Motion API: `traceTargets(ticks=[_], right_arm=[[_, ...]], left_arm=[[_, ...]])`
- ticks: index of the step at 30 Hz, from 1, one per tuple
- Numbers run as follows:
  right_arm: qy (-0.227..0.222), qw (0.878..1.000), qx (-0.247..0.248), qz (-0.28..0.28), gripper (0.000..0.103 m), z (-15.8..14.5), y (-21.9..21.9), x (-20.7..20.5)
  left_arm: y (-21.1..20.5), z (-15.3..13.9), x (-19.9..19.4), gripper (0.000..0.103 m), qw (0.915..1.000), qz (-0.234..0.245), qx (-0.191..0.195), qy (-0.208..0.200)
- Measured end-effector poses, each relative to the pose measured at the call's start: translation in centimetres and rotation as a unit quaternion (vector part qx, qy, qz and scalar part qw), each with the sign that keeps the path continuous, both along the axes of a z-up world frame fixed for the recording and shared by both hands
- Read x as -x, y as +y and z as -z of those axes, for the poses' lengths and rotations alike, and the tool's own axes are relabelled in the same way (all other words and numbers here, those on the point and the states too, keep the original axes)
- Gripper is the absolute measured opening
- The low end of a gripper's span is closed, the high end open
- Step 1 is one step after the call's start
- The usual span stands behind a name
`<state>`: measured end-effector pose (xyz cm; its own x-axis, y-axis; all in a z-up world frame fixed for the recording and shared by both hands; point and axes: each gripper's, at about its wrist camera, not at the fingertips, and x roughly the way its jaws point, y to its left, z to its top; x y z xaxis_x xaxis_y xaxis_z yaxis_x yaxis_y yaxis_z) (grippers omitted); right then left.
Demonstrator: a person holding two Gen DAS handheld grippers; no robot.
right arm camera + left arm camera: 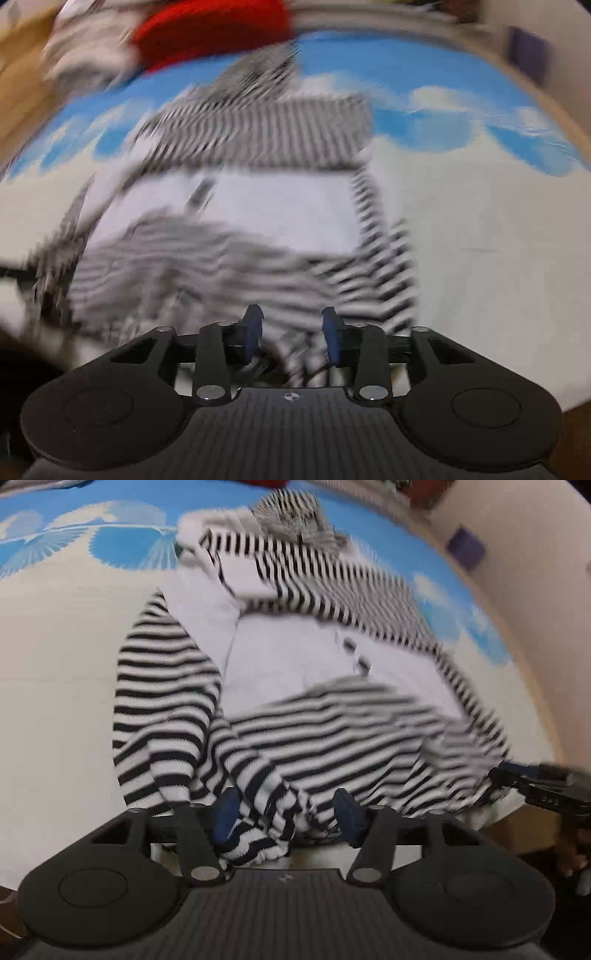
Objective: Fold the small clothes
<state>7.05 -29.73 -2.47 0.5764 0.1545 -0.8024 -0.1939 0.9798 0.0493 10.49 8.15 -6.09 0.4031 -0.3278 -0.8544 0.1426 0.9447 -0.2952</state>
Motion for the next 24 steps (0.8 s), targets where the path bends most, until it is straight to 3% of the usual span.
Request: traceTargets(ticks=[2, 4, 5, 7, 9, 11, 13, 16, 17, 18, 21, 24], right_arm=[[0.016, 0.999, 0.045, -0.027, 0.045, 1.4, 1.3, -0.1], [0.032, 0.996, 0.073, -0.039, 0.045, 2.4, 1.6, -0.1], [0.04, 0.995, 0.079, -0.041, 0.044, 2.7, 1.3, 0.3], [0.064, 0.994, 0.075, -0.051, 0.04, 3.7, 1.6, -0.1], [0.081, 0.992, 0.077, -0.062, 0.032, 4.0, 1.6, 0.6], [0.091, 0.991, 0.072, -0.063, 0.032, 3.8, 1.6, 0.9], [0.088, 0.994, 0.049, -0.053, 0.032, 3.0, 1.0, 0.9], [0.029, 0.999, -0.023, 0.004, 0.034, 0.3, -1.4, 0.9], [0.01, 0.998, -0.049, 0.028, 0.037, -0.5, -2.5, 0.9], [-0.003, 0.996, -0.068, 0.054, 0.044, -0.9, -3.5, 0.8], [-0.003, 0.986, -0.069, 0.153, 0.051, -0.4, -6.3, -0.1], [0.058, 0.976, -0.064, 0.202, 0.051, 1.9, -7.9, -1.3]], left_arm=[[-1.1, 0.8, -0.5, 0.062, 0.9994, 0.012, -0.033, 0.005], [-1.0, 2.0, -0.7, 0.04, 0.9969, 0.013, -0.076, 0.016], [-0.5, 2.7, -0.2, 0.022, 0.9958, 0.012, -0.087, 0.028], [0.1, 3.4, 0.3, 0.019, 0.9942, 0.009, -0.093, 0.054], [0.0, 3.0, 0.9, 0.018, 0.9923, 0.028, -0.11, 0.05], [0.1, 2.9, 1.3, 0.019, 0.9916, 0.033, -0.113, 0.055], [0.8, 2.0, 1.2, 0.022, 0.9953, 0.024, -0.084, 0.042], [2.8, -0.6, 0.5, 0.046, 0.9992, -0.035, -0.008, -0.021], [3.8, -1.2, 0.4, 0.055, 0.9972, -0.064, 0.009, -0.038], [4.6, -1.4, 0.1, 0.056, 0.9948, -0.091, 0.015, -0.043], [5.9, -0.5, -0.8, 0.056, 0.9892, -0.146, -0.003, -0.017], [5.8, 1.6, -1.7, 0.056, 0.9869, -0.153, -0.039, 0.034]])
